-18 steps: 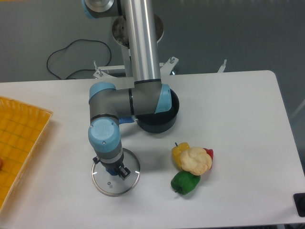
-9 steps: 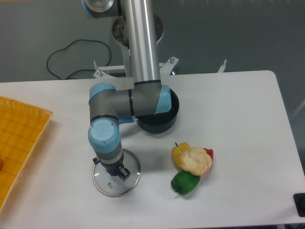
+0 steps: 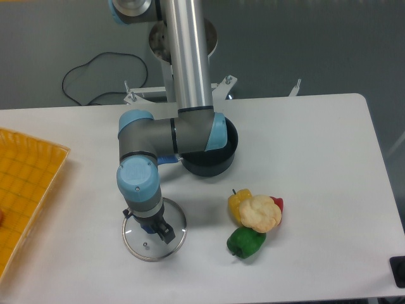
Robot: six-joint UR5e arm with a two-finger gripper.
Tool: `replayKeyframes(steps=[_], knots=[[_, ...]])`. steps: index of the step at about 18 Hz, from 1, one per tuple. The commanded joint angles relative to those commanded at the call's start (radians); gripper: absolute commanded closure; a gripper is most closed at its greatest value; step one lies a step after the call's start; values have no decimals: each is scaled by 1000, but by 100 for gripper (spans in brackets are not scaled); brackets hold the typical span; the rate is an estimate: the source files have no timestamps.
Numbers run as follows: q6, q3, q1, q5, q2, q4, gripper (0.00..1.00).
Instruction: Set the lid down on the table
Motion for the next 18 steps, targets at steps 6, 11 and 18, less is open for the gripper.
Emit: replayKeyframes(steps=[6,11,18], knots=[[0,-6,-11,3,48,-9,1],[3,-25,-9,3,97,-12,1],[11,-11,57,75,123,-46,0]])
